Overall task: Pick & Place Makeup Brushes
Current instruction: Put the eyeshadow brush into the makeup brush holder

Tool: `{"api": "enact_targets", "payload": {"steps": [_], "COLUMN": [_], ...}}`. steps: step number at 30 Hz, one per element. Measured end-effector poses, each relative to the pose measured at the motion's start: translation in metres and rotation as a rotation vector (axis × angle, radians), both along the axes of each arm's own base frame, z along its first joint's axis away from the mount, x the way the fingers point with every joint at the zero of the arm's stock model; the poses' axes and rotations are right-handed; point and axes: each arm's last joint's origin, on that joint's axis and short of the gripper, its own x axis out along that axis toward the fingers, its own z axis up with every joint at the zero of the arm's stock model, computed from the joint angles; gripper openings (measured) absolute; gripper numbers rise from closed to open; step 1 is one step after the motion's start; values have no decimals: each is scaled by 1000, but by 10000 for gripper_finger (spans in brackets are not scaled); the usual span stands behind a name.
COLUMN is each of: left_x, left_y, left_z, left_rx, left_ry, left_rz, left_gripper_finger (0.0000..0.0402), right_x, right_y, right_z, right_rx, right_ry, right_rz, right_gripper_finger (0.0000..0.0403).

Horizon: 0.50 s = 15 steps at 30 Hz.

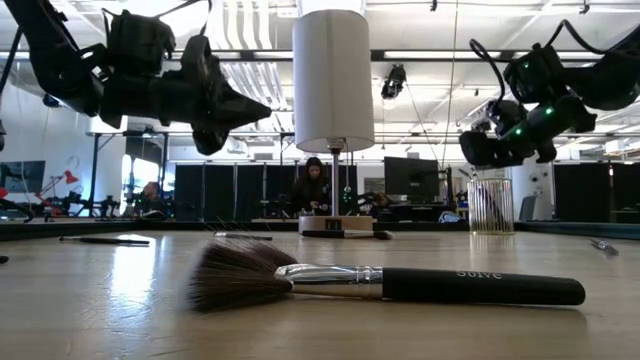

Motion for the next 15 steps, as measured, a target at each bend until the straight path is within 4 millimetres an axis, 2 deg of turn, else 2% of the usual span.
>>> {"api": "enact_targets", "payload": {"steps": [6,15], "left_x": [0,-2], "left_y": [0,-1], "left_z": [-8,-20], "left_rx": [-23,-31], "left_ry": [80,217], "left_rz": [0,-5], "left_gripper_finger": [3,3], "right_x": [4,19], "right_y": [14,52], "right_z": [13,31], "right_rx": [56,41], "right_ry": [-11,-23], "right_rz": [105,332], "right_gripper_finger": [9,8]}}
